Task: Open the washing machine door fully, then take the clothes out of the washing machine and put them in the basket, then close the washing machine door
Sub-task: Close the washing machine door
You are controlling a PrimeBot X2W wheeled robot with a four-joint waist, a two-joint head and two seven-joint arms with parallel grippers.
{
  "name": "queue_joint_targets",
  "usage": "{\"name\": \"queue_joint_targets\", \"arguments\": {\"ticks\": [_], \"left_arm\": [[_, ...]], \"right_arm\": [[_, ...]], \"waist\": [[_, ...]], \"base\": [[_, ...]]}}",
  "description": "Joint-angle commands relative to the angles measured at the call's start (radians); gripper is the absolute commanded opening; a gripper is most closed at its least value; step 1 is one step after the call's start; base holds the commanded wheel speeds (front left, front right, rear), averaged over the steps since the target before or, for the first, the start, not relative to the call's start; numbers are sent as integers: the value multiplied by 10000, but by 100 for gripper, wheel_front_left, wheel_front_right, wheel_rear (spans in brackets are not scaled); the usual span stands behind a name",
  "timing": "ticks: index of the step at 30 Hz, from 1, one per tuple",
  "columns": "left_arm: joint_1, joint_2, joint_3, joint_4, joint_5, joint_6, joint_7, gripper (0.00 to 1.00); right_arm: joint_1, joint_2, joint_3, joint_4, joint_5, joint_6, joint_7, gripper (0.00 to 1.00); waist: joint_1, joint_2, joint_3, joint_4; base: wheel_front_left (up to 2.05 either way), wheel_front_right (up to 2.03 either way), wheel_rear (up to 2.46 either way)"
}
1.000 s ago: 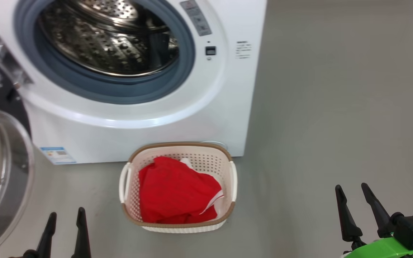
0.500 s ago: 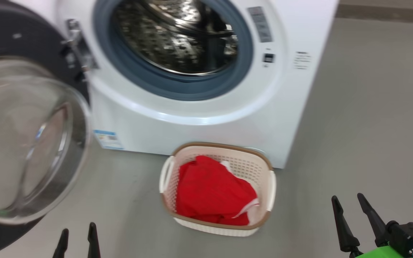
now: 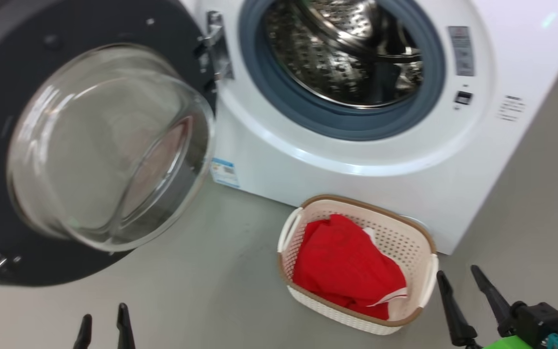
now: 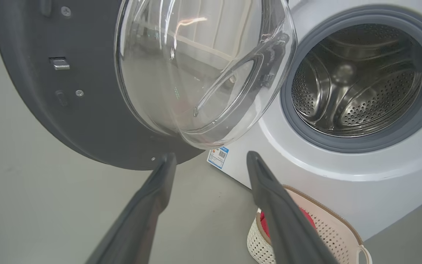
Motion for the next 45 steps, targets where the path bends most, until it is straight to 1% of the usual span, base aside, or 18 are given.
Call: {"name": "queue_joint_targets", "arguments": {"ticks": [1, 10, 14, 18, 19, 21, 23, 25, 27, 28, 31, 33, 36, 37, 38, 42, 45], "left_arm": [[-35, 99, 312, -394, -208, 170, -49, 100], [141, 99, 393, -827, -597, 491, -49, 100], [139, 99, 425, -907, -648, 521, -49, 100], [31, 99, 423, -929, -627, 455, -49, 99], [-25, 99, 450, -956, -616, 425, -49, 45], [-187, 99, 672, -1117, -619, 383, -49, 0], [-417, 99, 1036, -1360, -537, 203, -49, 0], [-757, 99, 1571, -1640, -372, -115, -49, 0], [-1214, 99, 2191, -1969, 26, -510, -49, 0], [-1214, 99, 2191, -1969, 26, -510, -49, 0], [-2126, 99, 3245, -2482, 468, -1013, -49, 0], [-2825, 122, 3896, -2576, 715, -1328, -49, 0], [-4036, 377, 4689, -2240, 415, -1616, -49, 0], [-4785, 674, 5072, -1787, -78, -1693, -49, 0], [-5132, 916, 5225, -1442, -331, -1711, -49, 0], [-6219, 2316, 5340, 138, -1476, -1726, -49, 0], [-6884, 3227, 5357, 1751, -2442, -1728, -49, 0]], "right_arm": [[-453, -231, 356, -142, 54, 65, -65, 100], [-903, -408, 822, 141, 169, 65, -65, 100], [-1006, -445, 893, 192, 179, 65, -65, 100], [-1030, -444, 902, 212, 186, 65, -65, 100], [-1025, -438, 899, 218, 188, 65, -65, 100], [-999, -420, 880, 228, 191, 65, -65, 100], [-954, -384, 858, 219, 190, 65, -65, 100], [-893, -339, 826, 187, 175, 65, -65, 100], [-832, -290, 758, 171, 167, 65, -65, 100], [-832, -290, 758, 171, 167, 65, -65, 100], [-757, -238, 621, 117, 155, 65, -65, 100], [-702, -218, 534, 70, 141, 65, -65, 100], [-611, -210, 370, -13, 104, 65, -65, 100], [-520, -181, 220, -70, 80, 65, -65, 100], [-467, -162, 153, -104, 69, 65, -65, 100], [-371, -115, 101, -187, 16, 65, -65, 100], [-351, -113, 62, -225, -5, 65, -65, 100]], "waist": [[0, 0, 180, 477], [0, 0, 390, 591], [0, 0, 457, 604], [0, 0, 468, 595], [0, 0, 460, 591], [0, 0, 438, 579], [0, 0, 404, 559], [0, 0, 392, 542], [0, 0, 372, 521], [0, 0, 372, 521], [0, 0, 343, 490], [0, 0, 345, 467], [0, 0, 356, 430], [0, 0, 323, 399], [0, 0, 310, 381], [0, 0, 348, 176], [0, 0, 406, 44]], "base": [[0, 0, 0], [0, 0, 0], [0, 0, 0], [0, 0, 0], [0, 0, 0], [0, 0, 0], [0, 0, 0], [0, 0, 0], [0, 0, 0], [0, 0, 0], [0, 0, 0], [0, 0, 0], [0, 0, 0], [0, 0, 0], [0, 0, 0], [0, 0, 0], [0, 0, 0]]}}
